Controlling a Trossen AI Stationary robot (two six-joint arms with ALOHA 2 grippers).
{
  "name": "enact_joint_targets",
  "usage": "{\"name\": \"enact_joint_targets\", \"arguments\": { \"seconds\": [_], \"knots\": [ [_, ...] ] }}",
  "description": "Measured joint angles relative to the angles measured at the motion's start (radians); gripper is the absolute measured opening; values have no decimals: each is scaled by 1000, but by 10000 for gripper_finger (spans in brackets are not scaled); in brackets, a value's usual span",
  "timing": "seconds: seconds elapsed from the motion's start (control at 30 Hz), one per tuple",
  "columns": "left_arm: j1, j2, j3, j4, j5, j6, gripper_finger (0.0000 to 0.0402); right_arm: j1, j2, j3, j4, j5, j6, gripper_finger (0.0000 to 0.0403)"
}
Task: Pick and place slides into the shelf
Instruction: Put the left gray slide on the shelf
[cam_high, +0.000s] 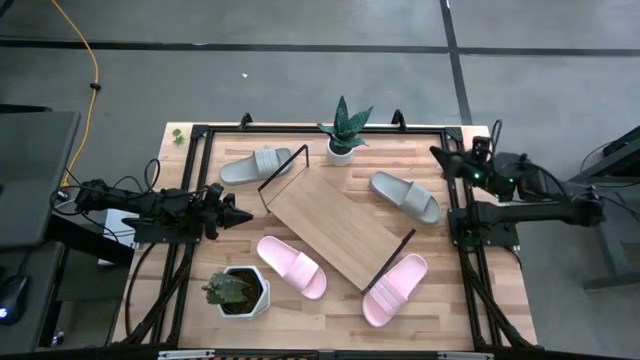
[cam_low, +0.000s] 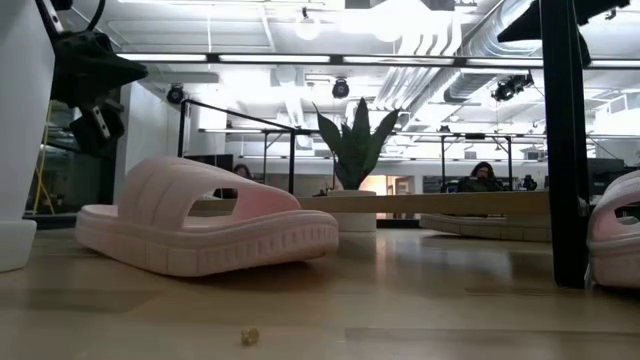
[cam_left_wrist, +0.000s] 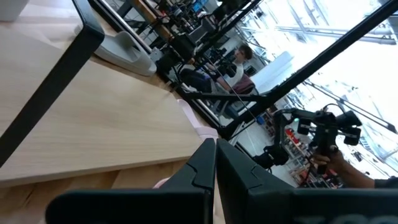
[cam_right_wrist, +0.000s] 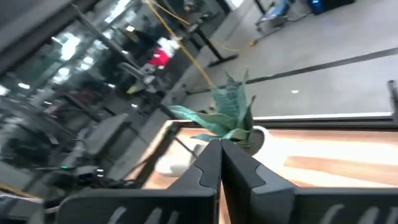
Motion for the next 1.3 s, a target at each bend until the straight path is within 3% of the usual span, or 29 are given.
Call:
{"name": "enact_joint_targets", "arguments": {
  "seconds": [0.1, 0.27, 0.47, 0.73, 0.9, 1.1, 1.3],
  "knots": [
    [0, 0, 0, 0, 0, 0, 3, -17, 57, 49, -48, -28, 33, 13],
    [0, 0, 0, 0, 0, 7, 3, -71, 148, 103, -145, -149, 168, 66],
    [0, 0, 0, 0, 0, 21, 3, -156, 261, 126, -154, -250, 209, 117],
    [0, 0, 0, 0, 0, 16, 3, -372, 384, 171, -164, -560, 107, 124],
    [0, 0, 0, 0, 0, 15, 3, -532, 439, 171, -322, -784, -22, 124],
    [0, 0, 0, 0, 0, 15, 3, -660, 464, 171, -439, -888, -189, 124],
    [0, 0, 0, 0, 0, 15, 3, -737, 486, 171, -486, -951, -190, 124]
  ]
}}
